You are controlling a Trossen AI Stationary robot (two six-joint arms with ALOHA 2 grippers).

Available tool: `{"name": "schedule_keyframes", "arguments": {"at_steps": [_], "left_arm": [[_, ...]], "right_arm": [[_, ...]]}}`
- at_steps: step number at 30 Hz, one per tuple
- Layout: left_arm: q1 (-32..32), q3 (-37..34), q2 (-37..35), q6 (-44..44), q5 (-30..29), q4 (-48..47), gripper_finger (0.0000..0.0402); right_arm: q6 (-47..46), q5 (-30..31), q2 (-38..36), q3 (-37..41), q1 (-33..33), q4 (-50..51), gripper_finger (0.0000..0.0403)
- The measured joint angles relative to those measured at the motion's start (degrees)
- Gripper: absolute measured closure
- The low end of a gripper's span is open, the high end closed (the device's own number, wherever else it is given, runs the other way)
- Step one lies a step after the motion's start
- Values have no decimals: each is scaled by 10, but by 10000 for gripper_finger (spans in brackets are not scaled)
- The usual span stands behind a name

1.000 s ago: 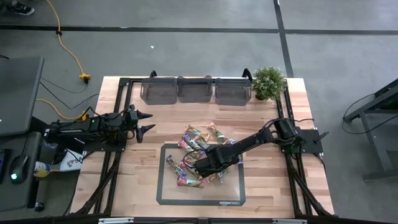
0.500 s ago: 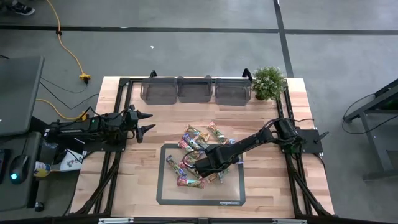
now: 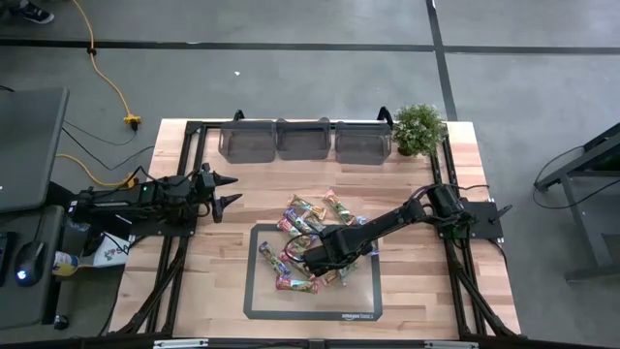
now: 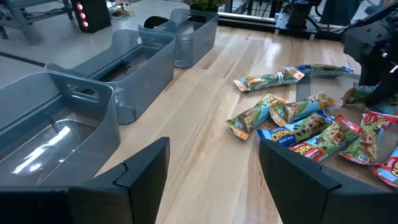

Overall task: Pick and place Granola Bars by type
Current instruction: Put the yellow granola bar into the right black bin

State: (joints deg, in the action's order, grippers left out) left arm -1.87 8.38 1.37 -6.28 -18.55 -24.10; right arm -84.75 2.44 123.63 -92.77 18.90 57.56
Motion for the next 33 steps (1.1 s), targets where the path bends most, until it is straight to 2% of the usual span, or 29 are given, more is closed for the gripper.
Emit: {"name": "schedule_keyframes", "arguments": {"at_steps": [9,20,25,33], "left_arm": [[0,0,0,0,0,0,159],[0,0,0,0,0,0,159],[0,0,0,0,0,0,159],[0,0,0,0,0,0,159]], "right_arm": [[6,-8,0,-1,0,0,349],[13,-10,-28,-1,0,0,355],[13,28,-72,-2,0,-2,356],[45,138,-156,-2,0,-52,358]]}}
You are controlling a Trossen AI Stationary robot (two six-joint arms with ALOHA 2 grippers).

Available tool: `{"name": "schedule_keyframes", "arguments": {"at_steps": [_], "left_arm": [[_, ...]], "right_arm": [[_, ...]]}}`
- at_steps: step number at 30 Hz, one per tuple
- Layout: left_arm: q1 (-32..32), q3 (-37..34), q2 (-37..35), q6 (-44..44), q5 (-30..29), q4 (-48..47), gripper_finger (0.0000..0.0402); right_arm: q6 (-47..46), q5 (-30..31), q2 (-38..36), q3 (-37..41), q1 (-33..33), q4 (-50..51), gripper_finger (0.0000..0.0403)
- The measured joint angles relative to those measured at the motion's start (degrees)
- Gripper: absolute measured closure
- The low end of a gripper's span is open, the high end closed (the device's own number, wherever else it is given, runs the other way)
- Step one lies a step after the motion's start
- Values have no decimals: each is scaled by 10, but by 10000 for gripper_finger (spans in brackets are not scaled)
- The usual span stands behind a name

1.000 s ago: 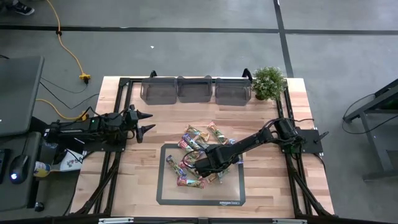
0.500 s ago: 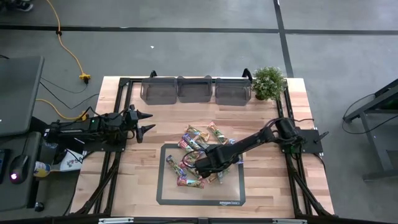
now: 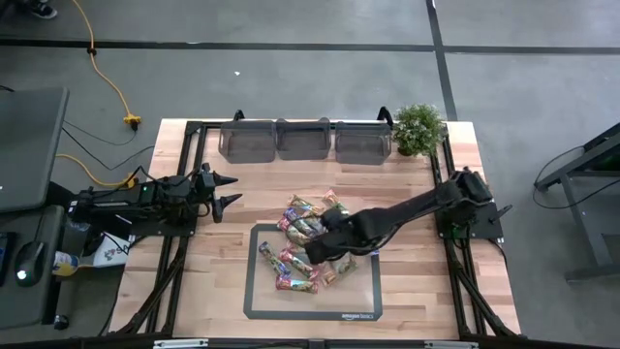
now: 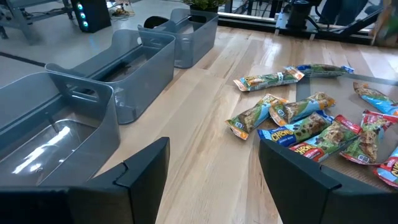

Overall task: Pick and place Granola Bars by type
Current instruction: Put the yellow granola bar into the right black bin

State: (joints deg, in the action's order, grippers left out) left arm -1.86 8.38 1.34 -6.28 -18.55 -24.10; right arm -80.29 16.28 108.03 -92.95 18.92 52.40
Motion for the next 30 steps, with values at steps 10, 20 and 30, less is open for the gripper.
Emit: {"name": "schedule_keyframes", "arguments": {"at_steps": [10,20,30], "left_arm": [[0,0,0,0,0,0,159],[0,0,0,0,0,0,159],[0,0,0,0,0,0,159]], "right_arm": [[102,178,-67,0,-14,-97,356],[243,282,-77,0,-90,-185,358],[333,278,-77,0,-224,-150,359]]}}
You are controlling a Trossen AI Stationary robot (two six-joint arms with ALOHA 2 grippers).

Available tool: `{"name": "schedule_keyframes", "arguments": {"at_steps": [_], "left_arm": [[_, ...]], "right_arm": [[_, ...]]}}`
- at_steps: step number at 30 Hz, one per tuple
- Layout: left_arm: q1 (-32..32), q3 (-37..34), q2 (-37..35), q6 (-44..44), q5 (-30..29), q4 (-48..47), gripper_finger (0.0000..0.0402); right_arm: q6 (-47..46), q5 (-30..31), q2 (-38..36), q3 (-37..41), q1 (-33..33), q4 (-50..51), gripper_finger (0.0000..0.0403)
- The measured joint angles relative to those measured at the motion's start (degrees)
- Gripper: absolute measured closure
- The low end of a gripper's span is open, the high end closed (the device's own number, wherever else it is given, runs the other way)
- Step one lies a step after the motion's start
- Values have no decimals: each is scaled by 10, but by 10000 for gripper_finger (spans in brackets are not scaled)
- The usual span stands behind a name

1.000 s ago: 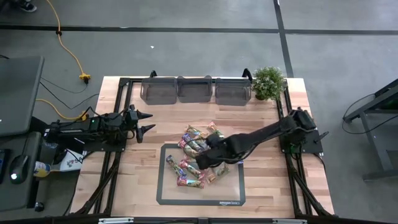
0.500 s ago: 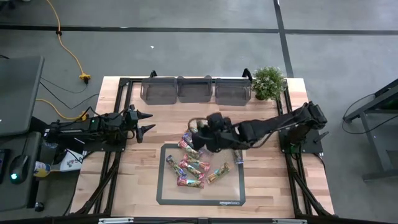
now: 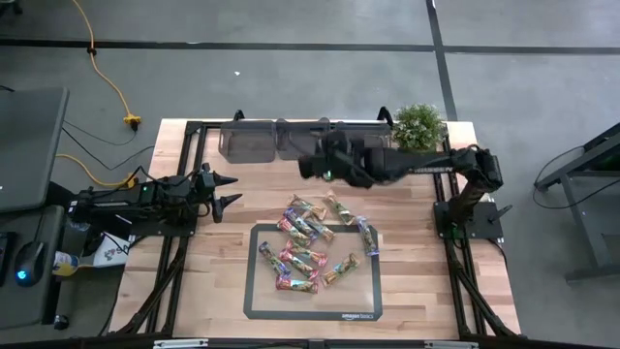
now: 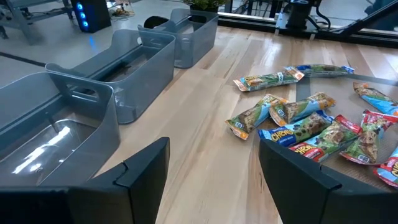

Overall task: Pick and place Granola Bars by type
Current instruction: Put the yellow granola bar into the right black bin

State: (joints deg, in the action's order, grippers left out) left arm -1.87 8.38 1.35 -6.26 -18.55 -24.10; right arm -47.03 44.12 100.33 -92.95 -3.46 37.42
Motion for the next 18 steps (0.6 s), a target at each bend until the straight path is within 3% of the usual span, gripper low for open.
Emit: {"name": "schedule_keyframes", "arguments": {"at_steps": [18], "left_arm": [[0,0,0,0,0,0,159]], "right_arm": [[-5,-83,0,0,-213,181,359]]}}
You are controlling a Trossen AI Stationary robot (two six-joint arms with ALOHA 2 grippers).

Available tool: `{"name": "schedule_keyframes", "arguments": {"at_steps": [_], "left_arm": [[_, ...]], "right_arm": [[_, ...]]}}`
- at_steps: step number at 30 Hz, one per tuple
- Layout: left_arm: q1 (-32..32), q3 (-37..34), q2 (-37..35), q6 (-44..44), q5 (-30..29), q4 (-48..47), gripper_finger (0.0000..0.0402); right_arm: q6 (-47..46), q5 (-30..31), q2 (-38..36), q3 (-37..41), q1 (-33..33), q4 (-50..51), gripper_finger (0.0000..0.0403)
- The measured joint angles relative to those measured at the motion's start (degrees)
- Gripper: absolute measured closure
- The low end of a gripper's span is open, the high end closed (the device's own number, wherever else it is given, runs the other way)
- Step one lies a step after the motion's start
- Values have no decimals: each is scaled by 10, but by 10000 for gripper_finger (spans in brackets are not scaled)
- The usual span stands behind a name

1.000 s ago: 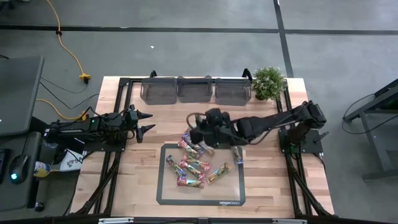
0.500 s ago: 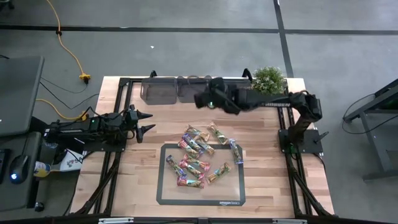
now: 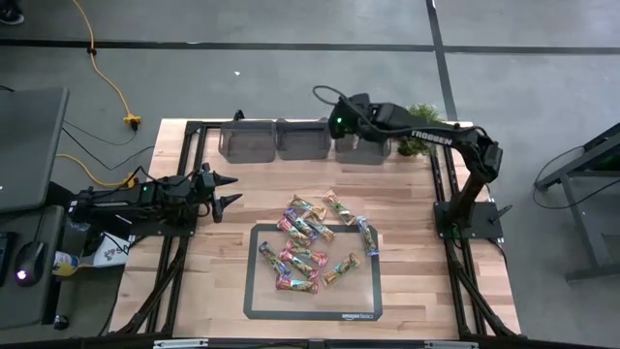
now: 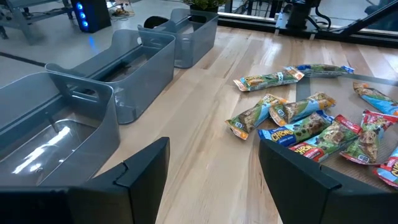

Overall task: Pick and place Granola Bars by type
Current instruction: Put the yellow granola bar into the right black bin

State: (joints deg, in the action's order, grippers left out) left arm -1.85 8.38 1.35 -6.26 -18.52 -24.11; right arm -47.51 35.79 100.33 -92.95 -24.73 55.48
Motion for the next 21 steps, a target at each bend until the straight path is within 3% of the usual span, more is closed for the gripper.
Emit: {"name": "schedule_keyframes", "arguments": {"at_steps": [10,21], "left_arm": [[0,0,0,0,0,0,159],[0,0,0,0,0,0,159]], "right_arm": [[35,-38,17,0,-71,-6,359],[88,-102,85,0,-79,-41,359]]}}
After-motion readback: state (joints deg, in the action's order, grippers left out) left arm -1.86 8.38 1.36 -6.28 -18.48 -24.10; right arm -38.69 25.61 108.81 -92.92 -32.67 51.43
